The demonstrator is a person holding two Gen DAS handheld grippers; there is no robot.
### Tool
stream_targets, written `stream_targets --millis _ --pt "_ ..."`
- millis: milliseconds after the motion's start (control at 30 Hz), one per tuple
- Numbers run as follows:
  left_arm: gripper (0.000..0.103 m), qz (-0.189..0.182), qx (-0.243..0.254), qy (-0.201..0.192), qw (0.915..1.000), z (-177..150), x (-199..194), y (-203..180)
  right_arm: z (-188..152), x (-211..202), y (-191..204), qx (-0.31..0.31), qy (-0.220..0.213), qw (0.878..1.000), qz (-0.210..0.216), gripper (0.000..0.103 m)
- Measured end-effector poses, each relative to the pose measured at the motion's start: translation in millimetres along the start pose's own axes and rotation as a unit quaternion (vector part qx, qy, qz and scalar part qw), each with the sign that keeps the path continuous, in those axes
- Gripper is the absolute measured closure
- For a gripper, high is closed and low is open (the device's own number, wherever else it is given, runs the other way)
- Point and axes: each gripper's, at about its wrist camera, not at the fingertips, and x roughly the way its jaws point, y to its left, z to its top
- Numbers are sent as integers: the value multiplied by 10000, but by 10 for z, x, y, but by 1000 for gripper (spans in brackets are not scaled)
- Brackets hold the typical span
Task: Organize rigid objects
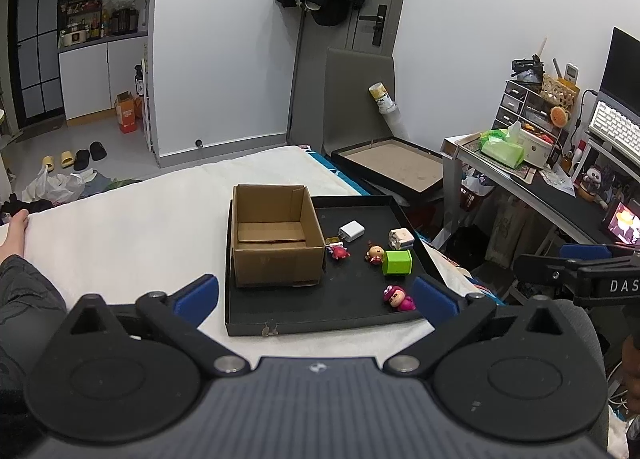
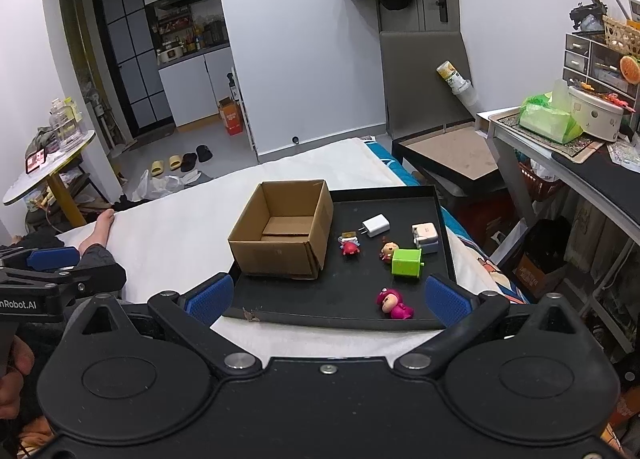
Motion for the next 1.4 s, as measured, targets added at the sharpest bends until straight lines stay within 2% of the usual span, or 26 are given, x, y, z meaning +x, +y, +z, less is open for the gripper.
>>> stream_targets --millis 1400 --pt "0 6 50 -10 10000 -26 2 -36 5 -4 -6 -5 -33 10000 -27 0"
